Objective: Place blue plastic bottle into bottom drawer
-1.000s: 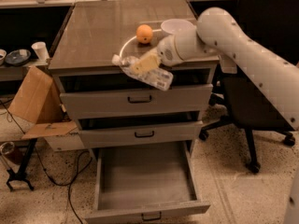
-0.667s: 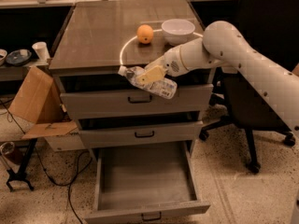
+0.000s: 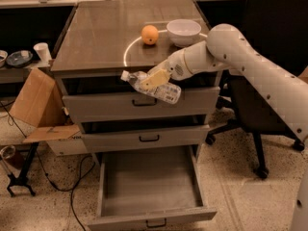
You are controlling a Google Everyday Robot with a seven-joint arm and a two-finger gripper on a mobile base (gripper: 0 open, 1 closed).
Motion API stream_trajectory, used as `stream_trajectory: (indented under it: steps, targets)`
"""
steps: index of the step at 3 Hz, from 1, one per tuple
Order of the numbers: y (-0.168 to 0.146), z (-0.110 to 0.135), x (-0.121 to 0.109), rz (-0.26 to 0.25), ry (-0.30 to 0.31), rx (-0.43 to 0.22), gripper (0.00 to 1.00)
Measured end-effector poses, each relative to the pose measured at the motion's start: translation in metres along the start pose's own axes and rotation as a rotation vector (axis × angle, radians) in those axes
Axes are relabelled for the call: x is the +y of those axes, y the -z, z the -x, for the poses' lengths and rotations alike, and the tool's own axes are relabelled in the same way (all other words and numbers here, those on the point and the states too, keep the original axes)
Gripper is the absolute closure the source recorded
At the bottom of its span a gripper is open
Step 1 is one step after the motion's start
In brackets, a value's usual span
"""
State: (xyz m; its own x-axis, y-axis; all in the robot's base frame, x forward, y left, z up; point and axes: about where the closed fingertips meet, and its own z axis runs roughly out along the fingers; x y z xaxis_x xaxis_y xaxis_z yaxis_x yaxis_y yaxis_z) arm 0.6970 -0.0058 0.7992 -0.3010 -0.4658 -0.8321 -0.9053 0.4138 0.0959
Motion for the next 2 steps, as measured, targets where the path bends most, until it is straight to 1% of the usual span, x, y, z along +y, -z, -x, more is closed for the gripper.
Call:
stream_trajectory:
  steps: [1, 2]
  targets:
    - [-0.005, -0.028, 0.003, 0.017, -0.013, -0.001, 1.0]
    - [-0.003, -0.067, 0.014, 0.027, -0.057, -0.021, 1.0]
